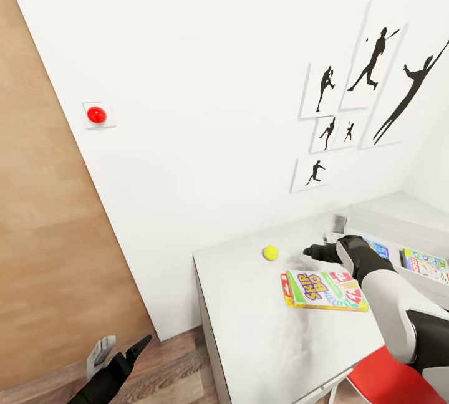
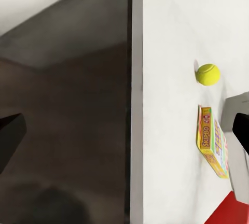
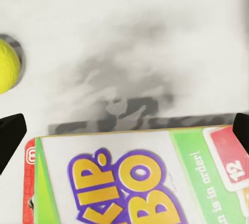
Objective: Put all the toys in the child's room - the three board games (two on the bed and one on the table), the two jigsaw puzzles on the table, and the tennis ball on the table - inside the toy box on the table in the child's room.
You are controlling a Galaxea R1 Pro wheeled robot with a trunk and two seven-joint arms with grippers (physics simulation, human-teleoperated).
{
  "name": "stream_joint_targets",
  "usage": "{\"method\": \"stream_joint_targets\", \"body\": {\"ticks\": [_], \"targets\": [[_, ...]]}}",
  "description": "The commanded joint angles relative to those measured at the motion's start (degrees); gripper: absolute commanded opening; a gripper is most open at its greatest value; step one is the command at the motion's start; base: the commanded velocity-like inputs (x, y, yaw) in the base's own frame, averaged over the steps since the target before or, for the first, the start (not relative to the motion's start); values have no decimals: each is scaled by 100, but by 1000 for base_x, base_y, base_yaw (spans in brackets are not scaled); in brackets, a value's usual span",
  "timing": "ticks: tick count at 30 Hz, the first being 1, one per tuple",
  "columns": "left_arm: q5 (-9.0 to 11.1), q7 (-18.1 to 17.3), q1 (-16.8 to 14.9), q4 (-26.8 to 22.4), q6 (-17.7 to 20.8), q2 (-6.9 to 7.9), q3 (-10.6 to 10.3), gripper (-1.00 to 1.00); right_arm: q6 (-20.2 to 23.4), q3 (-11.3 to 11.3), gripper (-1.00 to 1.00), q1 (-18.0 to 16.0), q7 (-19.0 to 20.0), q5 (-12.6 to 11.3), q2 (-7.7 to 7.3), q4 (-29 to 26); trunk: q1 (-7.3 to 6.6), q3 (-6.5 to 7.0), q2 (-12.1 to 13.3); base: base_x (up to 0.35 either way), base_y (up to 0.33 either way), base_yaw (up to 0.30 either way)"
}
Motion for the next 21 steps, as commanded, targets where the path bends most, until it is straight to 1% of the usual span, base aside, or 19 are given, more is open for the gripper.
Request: {"method": "stream_joint_targets", "body": {"ticks": [1, 9, 21], "targets": [[36, -4, -2, -5, 43, -3, 8, 100, 17, -40, 100, -12, 36, 60, -2, 6, 4, -11, -11, 0, 0, 0], [36, -3, -2, -5, 43, -10, 5, 100, 0, -34, 100, -29, 33, 58, -24, 35, 4, -28, -11, 0, 0, 0], [36, -3, -2, -5, 41, -17, 3, 100, 23, -19, 100, -34, 47, 58, -31, 42, 4, -117, -11, 0, 0, 0]]}}
